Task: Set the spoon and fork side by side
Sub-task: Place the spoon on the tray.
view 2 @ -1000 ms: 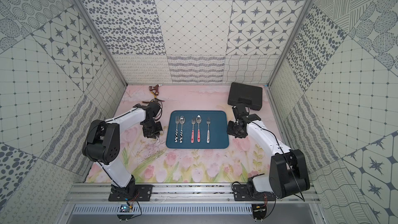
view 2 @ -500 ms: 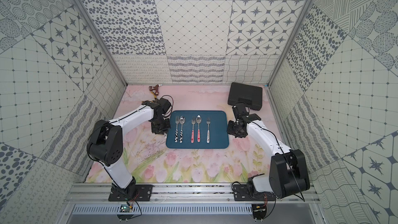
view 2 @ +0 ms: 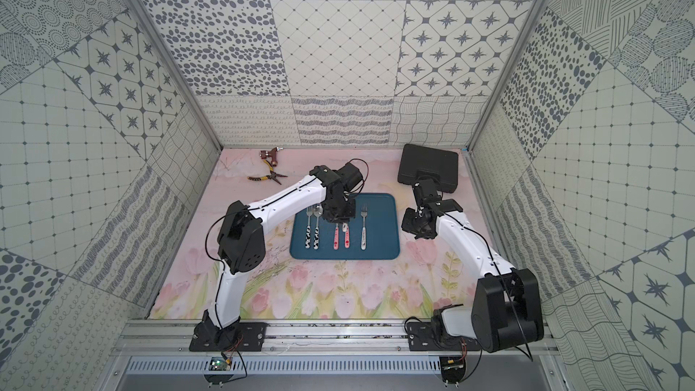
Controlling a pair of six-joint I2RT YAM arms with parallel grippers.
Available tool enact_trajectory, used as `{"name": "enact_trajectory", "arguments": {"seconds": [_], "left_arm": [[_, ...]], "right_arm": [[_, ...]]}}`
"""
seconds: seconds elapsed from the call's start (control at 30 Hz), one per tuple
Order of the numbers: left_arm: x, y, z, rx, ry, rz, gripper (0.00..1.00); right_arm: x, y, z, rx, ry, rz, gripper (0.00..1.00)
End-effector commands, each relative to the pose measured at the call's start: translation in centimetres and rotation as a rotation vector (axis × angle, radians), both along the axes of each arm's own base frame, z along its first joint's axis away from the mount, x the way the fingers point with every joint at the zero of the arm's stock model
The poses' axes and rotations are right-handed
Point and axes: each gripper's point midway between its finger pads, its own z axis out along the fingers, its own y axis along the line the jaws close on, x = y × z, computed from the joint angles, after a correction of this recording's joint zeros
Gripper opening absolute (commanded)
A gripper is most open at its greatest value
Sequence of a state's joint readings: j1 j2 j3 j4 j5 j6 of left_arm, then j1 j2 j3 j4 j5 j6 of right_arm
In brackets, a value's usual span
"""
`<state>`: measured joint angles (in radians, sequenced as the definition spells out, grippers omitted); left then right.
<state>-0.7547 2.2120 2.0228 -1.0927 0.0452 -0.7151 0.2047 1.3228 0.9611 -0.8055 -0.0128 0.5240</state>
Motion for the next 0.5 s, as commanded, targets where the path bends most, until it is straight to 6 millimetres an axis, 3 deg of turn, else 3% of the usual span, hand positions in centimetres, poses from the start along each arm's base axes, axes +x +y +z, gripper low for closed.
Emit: {"name": "enact_trajectory", "arguments": {"seconds": [0.0,0.27,0.47], "left_arm": [[-2.4,-3.3,-1.0,0.019,0.105,-0.042,0.0],[-2.6,-7.0,-2.7,-0.008,0.139,-0.076,0.0],[-3.8,-7.1,-3.8,0.03,0.175,-0.058,0.0]], "right_arm": [[-0.4,-0.7,0.7,-0.003,-0.027,-0.022,0.42],[-1.4,-1.2,0.3,0.017,-0.018,-0.03,0.42],[-1.6,-1.2,0.5,0.028,-0.026,-0.025,0.42]]}}
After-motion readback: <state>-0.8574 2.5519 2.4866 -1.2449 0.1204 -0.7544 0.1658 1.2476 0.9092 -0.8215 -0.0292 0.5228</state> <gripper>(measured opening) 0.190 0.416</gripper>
